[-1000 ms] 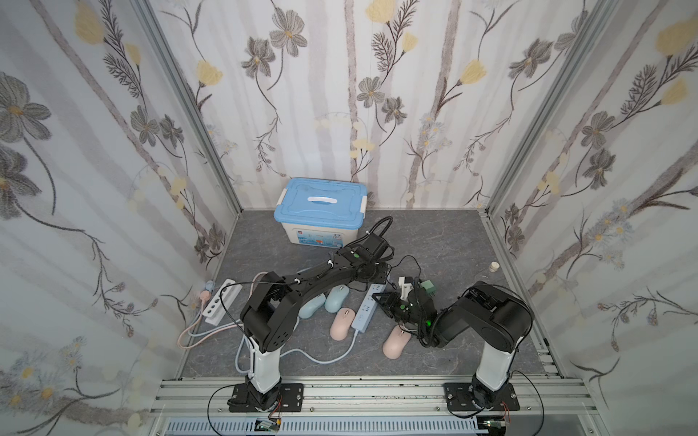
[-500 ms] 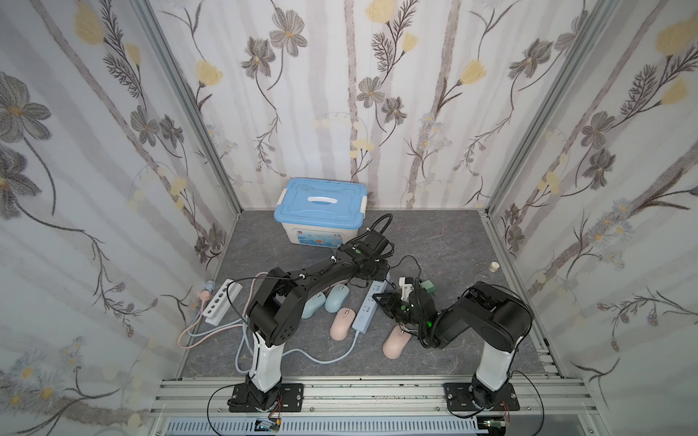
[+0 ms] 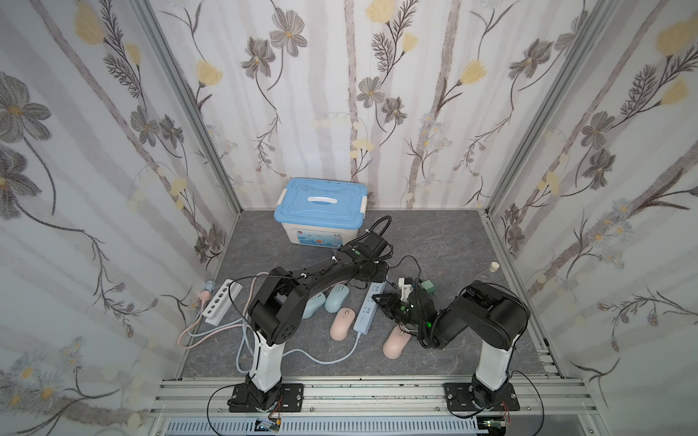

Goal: Unplug the wireless mouse
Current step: Remove the plug from the socket.

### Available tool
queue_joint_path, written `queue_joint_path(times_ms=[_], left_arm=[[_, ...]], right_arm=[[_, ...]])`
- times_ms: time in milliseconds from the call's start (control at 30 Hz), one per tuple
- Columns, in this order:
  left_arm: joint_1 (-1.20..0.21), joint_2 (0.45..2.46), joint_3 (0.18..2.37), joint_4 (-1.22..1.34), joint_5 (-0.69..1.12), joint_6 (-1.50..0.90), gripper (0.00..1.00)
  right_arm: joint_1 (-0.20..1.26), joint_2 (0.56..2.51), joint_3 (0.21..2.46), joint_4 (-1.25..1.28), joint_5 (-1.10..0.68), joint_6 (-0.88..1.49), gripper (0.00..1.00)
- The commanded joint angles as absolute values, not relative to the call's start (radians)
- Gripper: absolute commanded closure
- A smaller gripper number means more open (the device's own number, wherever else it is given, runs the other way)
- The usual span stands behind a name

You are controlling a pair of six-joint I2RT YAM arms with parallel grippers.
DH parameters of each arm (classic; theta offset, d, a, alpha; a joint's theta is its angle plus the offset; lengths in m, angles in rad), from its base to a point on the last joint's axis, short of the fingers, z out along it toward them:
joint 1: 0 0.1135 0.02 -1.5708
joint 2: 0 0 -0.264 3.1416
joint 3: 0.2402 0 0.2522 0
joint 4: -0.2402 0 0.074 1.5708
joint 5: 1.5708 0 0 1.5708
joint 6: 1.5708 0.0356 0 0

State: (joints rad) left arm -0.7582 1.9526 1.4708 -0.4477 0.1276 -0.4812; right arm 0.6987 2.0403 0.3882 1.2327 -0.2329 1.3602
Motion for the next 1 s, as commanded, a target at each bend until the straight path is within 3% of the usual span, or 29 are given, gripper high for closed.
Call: queue_joint_path(times_ms=[0,367,500,800,967], left_arm=[[-0.759,1.920,1.417,-0.326,0.184,-0.521,1.00],[-0.760,1.809,1.264,-0.099,0.255,-0.623,1.00],[-0.762,1.768,1.259,-0.167,0.164,-0.621,1.00],[-0.756,1.855,1.473,-0.497,0.231,-0.588,1.00],[-0.763,1.792,1.313,-0.240,0.238,-0.602,1.00]], right_arm=[[0.700,2.057,0.389,1.311,-0.220,1.368,1.00],[0.700,2.096,0.387,1.367,-0.162,1.452,1.00],[0.700,2.077,0.396,1.306,-0.131,1.474,1.00],[0.696,2.020,0.413,1.129,-0.112,1.487,1.00],[0.706,2.015,0.398,1.166,-0.069,1.537,1.00]])
